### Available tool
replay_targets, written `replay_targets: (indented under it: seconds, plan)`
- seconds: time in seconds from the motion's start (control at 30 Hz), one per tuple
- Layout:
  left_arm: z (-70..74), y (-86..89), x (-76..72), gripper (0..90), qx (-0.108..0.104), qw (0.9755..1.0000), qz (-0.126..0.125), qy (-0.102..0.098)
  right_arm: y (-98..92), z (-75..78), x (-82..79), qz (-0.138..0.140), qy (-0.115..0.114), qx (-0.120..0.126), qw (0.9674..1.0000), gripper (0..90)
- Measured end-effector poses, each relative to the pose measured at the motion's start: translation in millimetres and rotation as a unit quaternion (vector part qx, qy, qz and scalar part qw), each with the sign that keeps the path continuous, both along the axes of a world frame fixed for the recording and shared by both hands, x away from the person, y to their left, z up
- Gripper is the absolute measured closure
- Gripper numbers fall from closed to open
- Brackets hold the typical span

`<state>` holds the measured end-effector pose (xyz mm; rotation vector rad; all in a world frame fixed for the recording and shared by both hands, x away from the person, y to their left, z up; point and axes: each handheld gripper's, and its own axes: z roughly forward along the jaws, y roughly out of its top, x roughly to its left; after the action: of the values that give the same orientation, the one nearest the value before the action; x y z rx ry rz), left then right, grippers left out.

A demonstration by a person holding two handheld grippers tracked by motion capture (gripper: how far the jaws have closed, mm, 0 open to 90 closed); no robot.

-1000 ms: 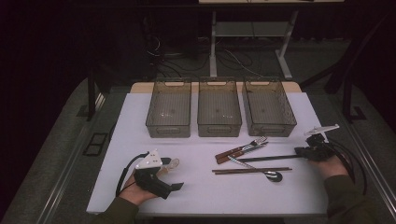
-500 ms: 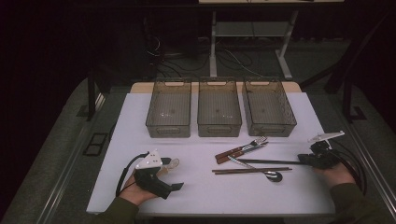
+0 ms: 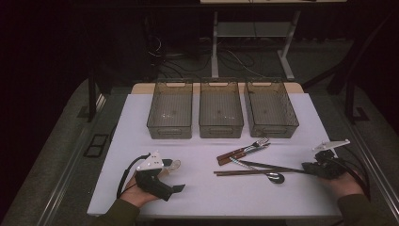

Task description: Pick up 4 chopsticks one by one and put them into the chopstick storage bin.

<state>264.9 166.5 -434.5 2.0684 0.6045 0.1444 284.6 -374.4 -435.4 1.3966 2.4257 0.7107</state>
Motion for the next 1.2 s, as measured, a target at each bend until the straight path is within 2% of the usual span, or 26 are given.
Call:
replay_targets:
  seconds: [0.83, 1.2]
  plan:
    - [0.3, -0.1, -0.2, 0.0, 0.004, 1.0000, -0.001, -0.001, 2.7, 2.0, -31.4, 0.019, 0.014, -0.001, 0.9997, 89.7]
    - [0.1, -0.3, 0.0, 0.0, 0.005, 1.0000, -0.002, -0.001, 3.0, 2.6, -39.2, 0.022, 0.015, -0.003, 0.9996, 89.7]
